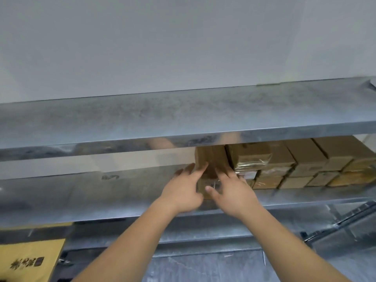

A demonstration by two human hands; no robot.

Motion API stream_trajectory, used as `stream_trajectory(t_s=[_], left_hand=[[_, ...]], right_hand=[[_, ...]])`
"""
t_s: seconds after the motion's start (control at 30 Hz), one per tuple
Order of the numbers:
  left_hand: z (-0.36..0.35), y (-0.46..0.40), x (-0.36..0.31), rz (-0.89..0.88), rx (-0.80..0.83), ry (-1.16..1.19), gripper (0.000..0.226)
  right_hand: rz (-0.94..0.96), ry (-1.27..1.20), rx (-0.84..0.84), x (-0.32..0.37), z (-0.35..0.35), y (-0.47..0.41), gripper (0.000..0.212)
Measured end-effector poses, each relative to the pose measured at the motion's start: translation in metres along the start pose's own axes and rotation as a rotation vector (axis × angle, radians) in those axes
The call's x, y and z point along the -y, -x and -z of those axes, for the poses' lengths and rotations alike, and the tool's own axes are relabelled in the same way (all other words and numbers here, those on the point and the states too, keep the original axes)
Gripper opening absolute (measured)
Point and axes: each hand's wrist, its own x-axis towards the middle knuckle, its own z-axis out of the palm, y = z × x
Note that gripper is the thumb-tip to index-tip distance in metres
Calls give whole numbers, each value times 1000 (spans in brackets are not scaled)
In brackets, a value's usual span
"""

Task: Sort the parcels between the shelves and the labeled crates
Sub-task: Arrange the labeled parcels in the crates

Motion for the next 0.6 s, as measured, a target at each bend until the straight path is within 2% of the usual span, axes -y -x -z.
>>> stream_trajectory(t_s=[0.13, 0.2, 0.33, 0.4, 0.43, 0.47, 0.53, 0.6], left_hand=[[-16, -34, -8, 65, 20, 156, 88], [-27, -44, -6, 58, -12, 203, 79], [-45, -42, -1, 100, -162, 286, 56], [-50, -36, 5, 111, -245, 277, 37], [-49, -32, 9, 119, -263, 273, 34], [-47, -28, 13, 137, -256, 280, 41], [-39, -24, 19, 165, -177, 338, 78], [-33, -25, 21, 137, -105, 406, 118]], right_hand=[[57, -55, -1, -20, -12, -16, 76], [82, -128, -42, -24, -16, -20, 67], [63, -315, -185, -25, -15, -19, 36], [36, -347, -212, -25, -13, -16, 35], [20, -362, -184, -26, -12, -15, 49], [5, -388, -127, -28, -10, -15, 71], [-12, -448, 22, -30, -4, -16, 114], [21, -460, 121, -27, -1, -20, 138]])
